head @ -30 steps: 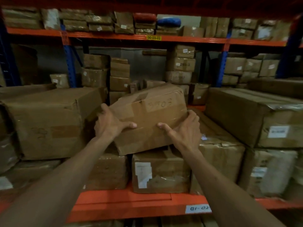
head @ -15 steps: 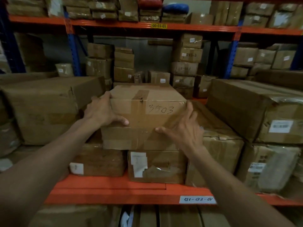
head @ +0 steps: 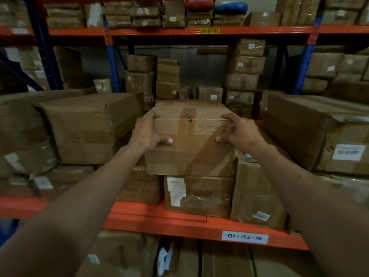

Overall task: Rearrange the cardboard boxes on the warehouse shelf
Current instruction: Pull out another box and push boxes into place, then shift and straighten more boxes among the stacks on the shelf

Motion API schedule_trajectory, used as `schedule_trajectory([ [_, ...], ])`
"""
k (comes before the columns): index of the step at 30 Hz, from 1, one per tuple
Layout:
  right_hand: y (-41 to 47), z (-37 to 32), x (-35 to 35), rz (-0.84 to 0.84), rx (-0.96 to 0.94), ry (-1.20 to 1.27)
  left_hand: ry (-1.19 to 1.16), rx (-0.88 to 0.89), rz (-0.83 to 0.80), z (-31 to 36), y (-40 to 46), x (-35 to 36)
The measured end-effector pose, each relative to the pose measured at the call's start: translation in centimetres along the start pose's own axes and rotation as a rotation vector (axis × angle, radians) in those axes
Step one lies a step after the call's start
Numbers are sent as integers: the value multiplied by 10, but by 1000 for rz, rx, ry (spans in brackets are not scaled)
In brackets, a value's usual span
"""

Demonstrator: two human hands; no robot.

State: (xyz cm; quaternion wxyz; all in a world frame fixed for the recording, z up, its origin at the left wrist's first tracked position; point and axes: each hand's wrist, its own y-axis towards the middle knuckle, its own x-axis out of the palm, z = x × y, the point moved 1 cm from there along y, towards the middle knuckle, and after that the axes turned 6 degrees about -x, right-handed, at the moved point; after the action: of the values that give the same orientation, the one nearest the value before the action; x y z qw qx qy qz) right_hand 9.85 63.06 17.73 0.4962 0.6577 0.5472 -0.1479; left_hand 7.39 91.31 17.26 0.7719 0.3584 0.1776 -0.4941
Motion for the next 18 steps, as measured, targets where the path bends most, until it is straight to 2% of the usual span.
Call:
schedule_trajectory([
  [10, -10, -6, 12, 111, 19, -49, 7, -30, -54, -8, 4, -1],
  [14, -11, -11, 2, 60, 36, -50, -4, -69, -41, -8, 6, 2],
  [18, -14, -16, -6, -9, 68, 6, -21, -28, -8, -8, 5, 10],
])
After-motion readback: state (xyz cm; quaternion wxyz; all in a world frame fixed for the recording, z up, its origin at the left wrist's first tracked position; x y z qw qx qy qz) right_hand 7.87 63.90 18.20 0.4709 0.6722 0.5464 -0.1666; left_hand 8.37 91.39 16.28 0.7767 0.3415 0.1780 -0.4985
